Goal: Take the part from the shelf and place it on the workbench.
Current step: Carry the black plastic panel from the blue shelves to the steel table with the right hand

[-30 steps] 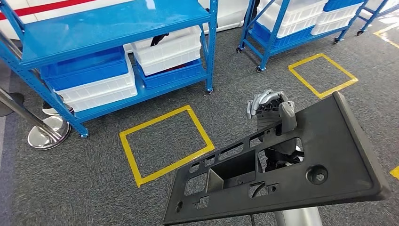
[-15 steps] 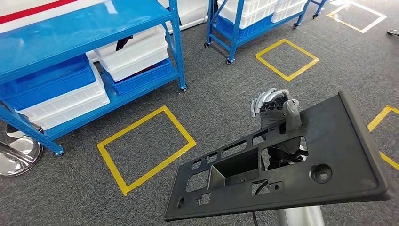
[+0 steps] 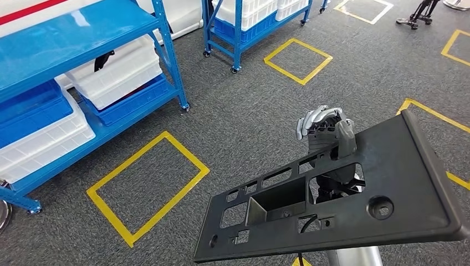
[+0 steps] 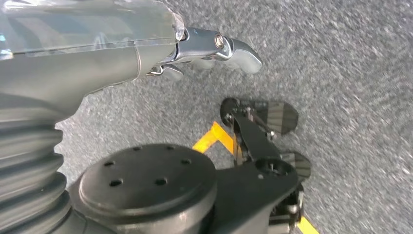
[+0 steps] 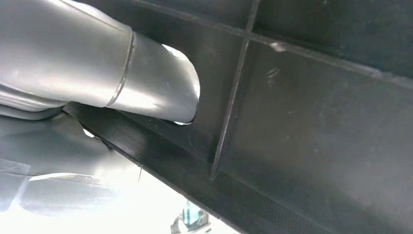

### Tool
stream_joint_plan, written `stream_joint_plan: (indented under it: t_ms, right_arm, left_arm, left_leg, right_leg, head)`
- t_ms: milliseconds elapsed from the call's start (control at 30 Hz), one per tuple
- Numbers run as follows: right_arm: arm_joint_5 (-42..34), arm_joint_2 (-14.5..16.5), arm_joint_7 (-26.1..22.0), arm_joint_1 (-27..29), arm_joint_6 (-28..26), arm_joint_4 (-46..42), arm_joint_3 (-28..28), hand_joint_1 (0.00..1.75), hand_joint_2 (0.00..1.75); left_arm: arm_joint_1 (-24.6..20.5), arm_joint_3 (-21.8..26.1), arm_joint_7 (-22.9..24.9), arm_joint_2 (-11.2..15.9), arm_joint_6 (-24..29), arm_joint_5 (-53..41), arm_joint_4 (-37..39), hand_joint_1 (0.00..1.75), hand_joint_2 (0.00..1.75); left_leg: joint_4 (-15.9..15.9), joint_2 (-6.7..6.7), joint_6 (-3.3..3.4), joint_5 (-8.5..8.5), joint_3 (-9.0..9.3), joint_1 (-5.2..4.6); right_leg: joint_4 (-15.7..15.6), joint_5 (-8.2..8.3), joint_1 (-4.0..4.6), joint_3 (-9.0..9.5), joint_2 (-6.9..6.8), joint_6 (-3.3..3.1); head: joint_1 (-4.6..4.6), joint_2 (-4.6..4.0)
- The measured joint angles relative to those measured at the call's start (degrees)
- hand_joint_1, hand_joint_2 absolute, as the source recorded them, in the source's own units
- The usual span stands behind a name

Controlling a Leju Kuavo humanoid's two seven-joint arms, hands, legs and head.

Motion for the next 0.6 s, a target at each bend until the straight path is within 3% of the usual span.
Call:
stream_joint_plan:
  t_ms: [33, 100, 167, 200, 233, 267, 300, 367, 400, 467, 533, 600]
  right_arm:
    - [0.0, 0.0, -0.1, 0.0, 0.0, 0.0, -0.1, 1.75, 0.00]
    - [0.0, 0.0, -0.3, 0.1, -0.2, -0.1, -0.1, 1.75, 0.00]
    - [0.0, 0.0, -0.7, 0.3, -0.4, -0.1, -0.1, 1.75, 0.00]
    - [0.0, 0.0, -0.8, 0.4, -0.6, 0.0, -0.1, 1.75, 0.00]
    - [0.1, -0.1, -0.9, 0.5, -0.7, 0.0, -0.1, 1.75, 0.00]
    - [0.1, -0.1, -0.9, 0.5, -0.8, 0.0, -0.1, 1.75, 0.00]
    - [0.1, -0.1, -0.9, 0.5, -0.9, 0.0, -0.1, 1.75, 0.00]
    - [0.2, -0.1, -1.0, 0.5, -1.1, -0.2, -0.1, 1.75, 0.00]
    - [0.3, -0.1, -1.0, 0.4, -1.2, -0.3, -0.1, 1.75, 0.00]
    - [0.5, -0.1, -1.0, 0.5, -1.6, -0.5, -0.1, 1.75, 0.00]
    - [0.7, 0.0, -1.0, 0.7, -1.7, -0.7, -0.1, 1.75, 0.00]
    - [0.7, 0.2, -0.9, 0.9, -1.7, -1.0, -0.1, 1.75, 0.00]
  left_arm:
    - [-0.1, 0.0, 0.1, 0.0, 0.0, 0.0, 0.0, 0.00, 1.75]
    - [0.0, 0.0, 0.4, 0.0, 0.0, 0.1, 0.0, 0.00, 1.75]
    - [0.1, 0.0, 0.7, 0.1, 0.0, 0.0, 0.0, 0.00, 1.75]
    - [0.2, 0.0, 0.9, 0.1, -0.1, 0.0, 0.0, 0.00, 1.75]
    - [0.2, 0.0, 1.0, 0.1, -0.1, -0.1, 0.0, 0.00, 1.75]
    - [0.1, -0.1, 1.1, 0.1, -0.1, -0.2, 0.0, 0.00, 1.75]
    - [0.0, -0.2, 1.3, 0.1, 0.0, -0.3, 0.0, 0.00, 1.75]
    - [0.0, -0.6, 1.7, 0.1, 0.3, -0.6, 0.0, 0.00, 1.75]
    - [0.0, -0.7, 1.9, 0.1, 0.4, -0.7, 0.0, 0.00, 1.75]
    - [0.0, -0.9, 2.1, 0.1, 0.8, -0.6, 0.0, 0.00, 1.75]
    - [-0.2, -1.0, 2.0, 0.1, 1.5, -0.3, 0.0, 0.00, 1.75]
    - [-0.2, -1.0, 1.5, 0.1, 2.2, 0.0, 0.0, 0.00, 1.75]
  left_leg:
    - [-0.3, 0.65, 0.43, 0.26, 0.02, 0.10]
    - [-0.6, 2.05, 1.06, 0.56, -0.01, 0.09]
    - [-0.6, 3.43, 1.25, 0.56, -0.19, -0.13]
    - [-0.5, 4.13, 1.24, 0.54, -0.27, -0.21]
    - [-0.5, 4.82, 1.20, 0.49, -0.32, -0.25]
    - [-0.4, 5.47, 1.11, 0.42, -0.32, -0.26]
    - [-0.3, 6.05, 0.96, 0.30, -0.25, -0.30]
    - [-0.2, 7.04, 0.48, 0.01, -0.18, -0.61]
    - [-0.1, 7.53, 0.20, -0.12, -0.15, -0.76]
    - [-0.2, 8.66, -0.37, -0.27, -0.02, -0.87]
    - [0.8, 7.59, -0.93, -1.24, -0.22, -0.65]
    - [5.6, 4.63, -1.25, -4.25, -2.29, -0.36]
  right_leg:
    - [1.0, -0.74, 0.08, -0.53, -1.03, 0.22]
    - [6.2, -3.93, 0.10, -2.96, -4.03, 0.52]
    - [13.0, -6.97, -0.17, -6.03, -5.43, 0.85]
    - [14.7, -7.30, -0.29, -6.69, -5.70, 0.95]
    - [14.4, -6.64, -0.36, -6.33, -5.93, 1.01]
    - [12.0, -5.17, -0.37, -4.85, -6.33, 0.97]
    - [8.2, -3.44, -0.32, -2.63, -7.23, 0.87]
    - [1.7, -1.63, 0.23, 0.96, -9.35, 0.50]
    - [0.2, -1.52, 0.51, 1.63, -9.90, 0.26]
    - [-0.3, -1.53, 0.73, 1.49, -9.06, -0.29]
    - [-0.8, -1.22, 0.50, 1.55, -7.87, -0.90]
    - [-1.0, -1.01, 0.26, 1.67, -6.84, -1.50]
  head:
    - [0.12, 0.00]
    - [0.39, 0.00]
    - [0.50, 0.00]
    - [0.50, 0.00]
    - [0.50, 0.00]
    - [0.50, 0.00]
    - [0.51, 0.00]
    - [0.48, 0.00]
    - [0.46, 0.00]
    - [0.42, 0.00]
    - [0.43, 0.00]
    - [0.38, -0.01]
